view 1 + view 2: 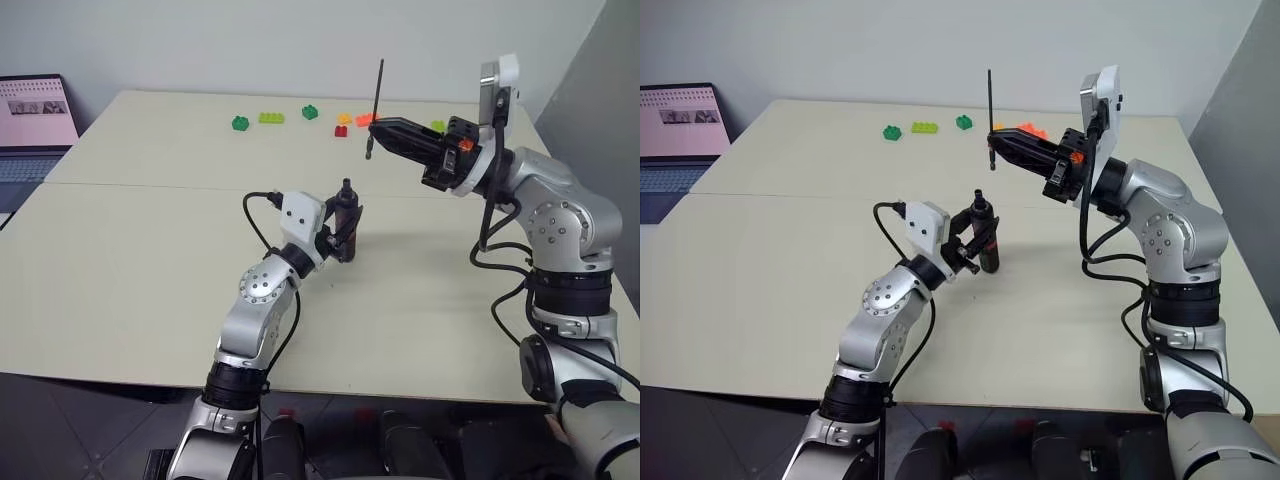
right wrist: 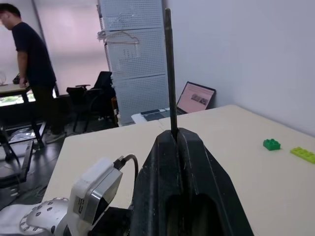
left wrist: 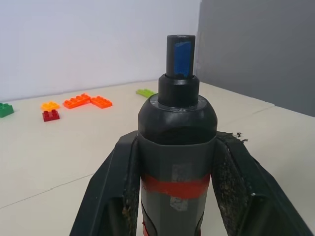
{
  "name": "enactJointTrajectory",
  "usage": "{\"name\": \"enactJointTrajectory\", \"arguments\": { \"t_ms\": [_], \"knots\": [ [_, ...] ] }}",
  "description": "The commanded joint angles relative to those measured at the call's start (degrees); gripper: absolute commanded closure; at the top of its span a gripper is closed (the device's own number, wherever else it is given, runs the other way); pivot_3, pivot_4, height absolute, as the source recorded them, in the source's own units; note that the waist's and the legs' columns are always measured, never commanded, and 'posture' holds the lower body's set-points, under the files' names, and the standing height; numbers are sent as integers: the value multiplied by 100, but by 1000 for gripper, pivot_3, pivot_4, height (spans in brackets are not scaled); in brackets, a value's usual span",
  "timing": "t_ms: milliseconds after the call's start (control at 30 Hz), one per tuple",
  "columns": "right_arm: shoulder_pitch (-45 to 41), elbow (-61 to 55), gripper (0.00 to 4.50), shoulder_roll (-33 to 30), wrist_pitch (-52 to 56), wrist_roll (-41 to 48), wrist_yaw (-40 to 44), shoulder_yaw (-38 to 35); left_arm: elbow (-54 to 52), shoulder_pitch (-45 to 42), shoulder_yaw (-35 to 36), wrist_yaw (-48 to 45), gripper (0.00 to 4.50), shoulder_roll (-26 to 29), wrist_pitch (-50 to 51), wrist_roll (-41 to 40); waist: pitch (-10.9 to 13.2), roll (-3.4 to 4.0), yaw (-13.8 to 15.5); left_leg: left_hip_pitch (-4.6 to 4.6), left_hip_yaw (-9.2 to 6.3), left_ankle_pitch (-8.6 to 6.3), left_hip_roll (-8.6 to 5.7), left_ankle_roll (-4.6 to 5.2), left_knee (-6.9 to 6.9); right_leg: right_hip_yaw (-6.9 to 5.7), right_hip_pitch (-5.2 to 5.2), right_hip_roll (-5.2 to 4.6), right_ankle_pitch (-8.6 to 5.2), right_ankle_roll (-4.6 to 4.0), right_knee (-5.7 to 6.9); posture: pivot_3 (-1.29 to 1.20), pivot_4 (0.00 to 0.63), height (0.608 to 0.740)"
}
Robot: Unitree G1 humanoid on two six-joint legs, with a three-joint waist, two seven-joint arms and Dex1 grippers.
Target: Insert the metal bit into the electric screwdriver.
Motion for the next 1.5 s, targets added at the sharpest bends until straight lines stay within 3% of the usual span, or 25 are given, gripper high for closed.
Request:
{"name": "enactJointTrajectory", "arguments": {
  "t_ms": [33, 867, 1500],
  "knots": [
    [-214, -76, 4500, -139, 36, 232, 225, -72, -533, -53, -147, -315, 2850, 72, 102, -223, 0, 0, 0, -1, 0, 0, 0, 0, 0, 0, 0, 0, 0, 0, 0, 0, 150, 740],
    [238, 20, 4500, -395, 9, 342, 991, 34, -366, -16, -207, -1508, 2851, 503, 210, -690, 0, 0, -13, -1, -1, 0, 2, 0, -5, -2, -2, 2, -1, 1, -5, 0, 150, 740],
    [914, -974, 4500, -1036, 367, 851, 899, -219, -525, -90, -480, -2433, 2851, 911, 622, -1018, 0, 0, -13, -4, -2, 0, 3, 0, -7, -2, -3, 2, -1, 1, -9, 0, 150, 740]
  ]
}}
